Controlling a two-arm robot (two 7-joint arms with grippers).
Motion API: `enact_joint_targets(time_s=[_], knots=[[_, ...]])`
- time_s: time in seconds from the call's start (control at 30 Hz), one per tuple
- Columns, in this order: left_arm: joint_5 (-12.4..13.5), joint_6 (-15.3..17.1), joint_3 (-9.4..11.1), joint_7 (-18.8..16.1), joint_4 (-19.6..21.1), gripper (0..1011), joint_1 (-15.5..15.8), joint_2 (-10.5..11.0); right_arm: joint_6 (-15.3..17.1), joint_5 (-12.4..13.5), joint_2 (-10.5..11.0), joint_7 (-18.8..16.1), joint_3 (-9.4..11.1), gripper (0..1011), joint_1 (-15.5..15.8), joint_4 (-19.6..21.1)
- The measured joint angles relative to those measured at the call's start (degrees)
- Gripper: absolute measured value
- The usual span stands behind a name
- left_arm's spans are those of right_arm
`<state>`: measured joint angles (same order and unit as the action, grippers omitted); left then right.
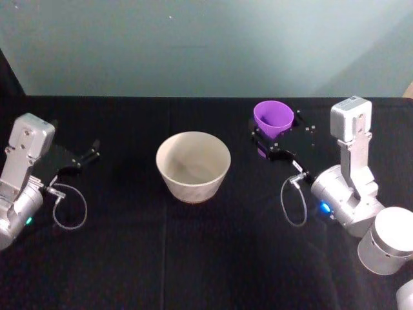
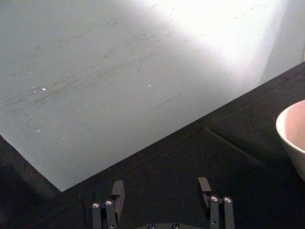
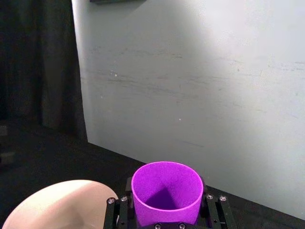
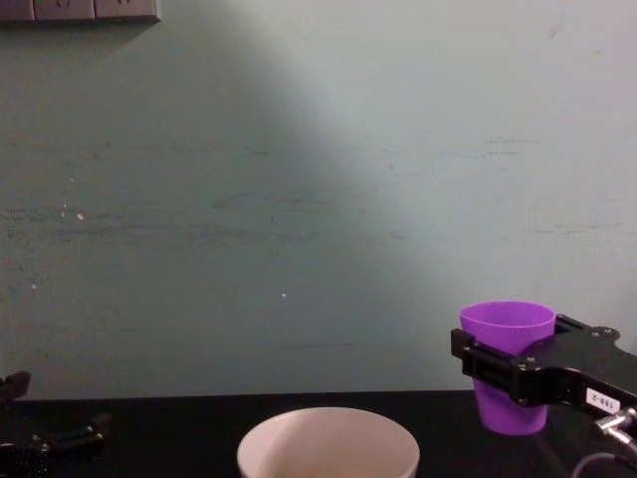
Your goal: Pick up the cup and pour the mung beans from the cup into the bowl.
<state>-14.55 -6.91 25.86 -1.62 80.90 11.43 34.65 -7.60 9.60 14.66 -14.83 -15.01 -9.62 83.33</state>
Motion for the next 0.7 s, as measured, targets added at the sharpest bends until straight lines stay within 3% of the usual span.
enact_joint_targets(time_s=[0.57,0.7], knots=[[0.0,0.0,0.0,0.0,0.0,1000,0.0,0.0,0.0,0.0,0.0,0.01,0.0,738,0.0,0.0],[0.0,0.0,0.0,0.0,0.0,1000,0.0,0.0,1.67,-2.89,0.49,0.26,-0.73,738,-0.5,1.41]])
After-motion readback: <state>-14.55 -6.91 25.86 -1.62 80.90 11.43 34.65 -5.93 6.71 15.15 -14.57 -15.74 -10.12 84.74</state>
